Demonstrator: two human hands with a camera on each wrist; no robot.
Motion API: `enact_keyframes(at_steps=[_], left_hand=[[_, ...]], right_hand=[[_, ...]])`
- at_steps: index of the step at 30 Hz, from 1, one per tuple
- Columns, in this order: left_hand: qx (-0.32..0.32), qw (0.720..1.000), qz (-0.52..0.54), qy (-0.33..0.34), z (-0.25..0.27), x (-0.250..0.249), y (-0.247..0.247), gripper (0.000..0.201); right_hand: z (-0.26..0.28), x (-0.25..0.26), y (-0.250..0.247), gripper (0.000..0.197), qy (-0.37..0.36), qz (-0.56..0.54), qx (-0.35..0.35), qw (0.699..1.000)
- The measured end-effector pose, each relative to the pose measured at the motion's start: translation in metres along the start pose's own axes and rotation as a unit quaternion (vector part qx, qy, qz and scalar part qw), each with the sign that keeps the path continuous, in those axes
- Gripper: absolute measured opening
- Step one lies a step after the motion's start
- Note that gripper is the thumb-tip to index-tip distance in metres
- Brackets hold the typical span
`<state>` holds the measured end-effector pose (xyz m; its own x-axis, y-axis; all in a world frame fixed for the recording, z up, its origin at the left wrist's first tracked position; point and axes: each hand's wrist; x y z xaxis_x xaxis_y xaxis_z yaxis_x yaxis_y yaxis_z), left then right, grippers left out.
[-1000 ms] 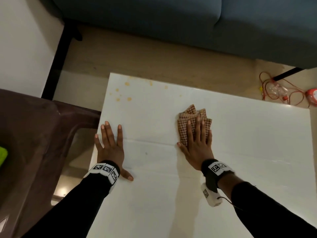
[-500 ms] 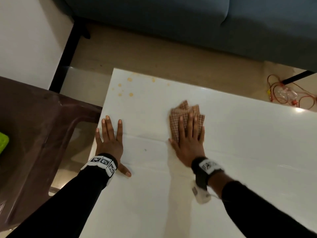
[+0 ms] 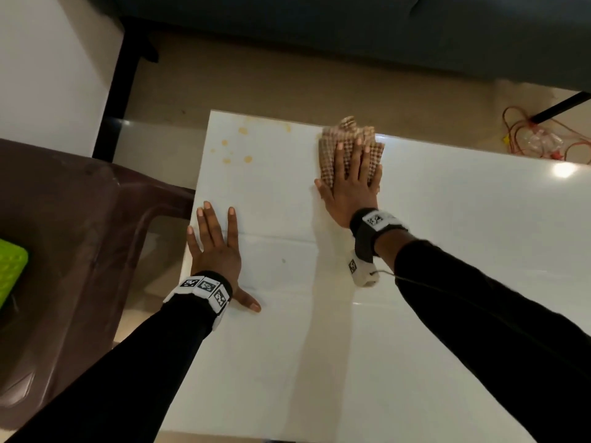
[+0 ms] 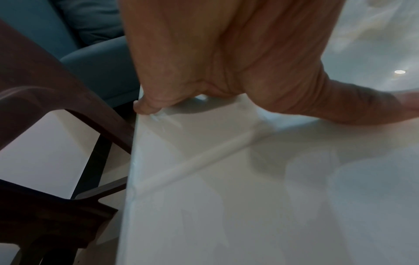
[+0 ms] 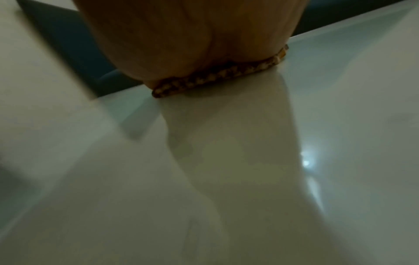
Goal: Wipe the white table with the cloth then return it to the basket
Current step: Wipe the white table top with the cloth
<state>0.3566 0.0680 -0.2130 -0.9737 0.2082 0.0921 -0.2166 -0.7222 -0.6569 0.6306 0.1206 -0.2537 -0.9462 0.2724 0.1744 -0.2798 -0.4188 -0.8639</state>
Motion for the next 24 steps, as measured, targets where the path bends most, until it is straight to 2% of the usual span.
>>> enact_keyframes(at_steps=[4, 6, 8, 10, 13, 16, 19, 22, 24], left_hand=[[0.001, 1.000, -0.004, 0.003, 0.001, 0.003, 0.001, 0.201], [0.010, 1.000, 0.008, 0.004, 0.001, 0.002, 0.001, 0.201], [0.000, 1.000, 0.007, 0.007, 0.000, 0.005, -0.001, 0.200], [0.001, 1.000, 0.007, 0.004, 0.002, 0.004, 0.000, 0.201], [-0.010, 1.000, 0.000, 0.005, 0.000, 0.004, 0.002, 0.201], [-0.014, 1.000, -0.001, 0.006, -0.004, 0.006, 0.005, 0.201], [-0.012, 1.000, 0.001, 0.009, -0.004, 0.006, 0.006, 0.201], [-0.005, 1.000, 0.000, 0.006, -0.004, 0.005, 0.003, 0.201], [-0.003, 1.000, 0.000, 0.005, -0.004, 0.005, 0.002, 0.201]], right_hand=[[0.116, 0.012, 0.054, 0.084, -0.054, 0.023, -0.019, 0.998], [0.139, 0.011, 0.069, 0.085, -0.058, 0.024, 0.027, 0.998], [0.123, 0.011, 0.060, 0.085, -0.069, 0.025, 0.034, 0.997], [0.080, 0.010, 0.038, 0.086, -0.065, 0.035, 0.032, 0.997], [0.001, 0.019, -0.001, 0.086, -0.016, 0.022, 0.015, 1.000], [-0.034, 0.035, -0.015, 0.085, 0.018, 0.005, -0.004, 1.000], [0.011, 0.039, 0.010, 0.084, 0.020, 0.012, -0.009, 1.000], [0.091, 0.038, 0.049, 0.086, -0.022, 0.023, -0.022, 0.999], [0.112, 0.031, 0.062, 0.087, -0.042, 0.027, -0.014, 0.999]])
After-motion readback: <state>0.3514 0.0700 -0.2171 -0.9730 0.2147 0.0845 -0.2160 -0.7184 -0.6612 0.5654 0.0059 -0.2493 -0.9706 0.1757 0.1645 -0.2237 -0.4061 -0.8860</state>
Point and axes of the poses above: each hand's wrist, its own z-axis away from the middle knuckle, its own y-axis out of the palm, x = y × z, and after that the axes turned 4 degrees about x, right-handed
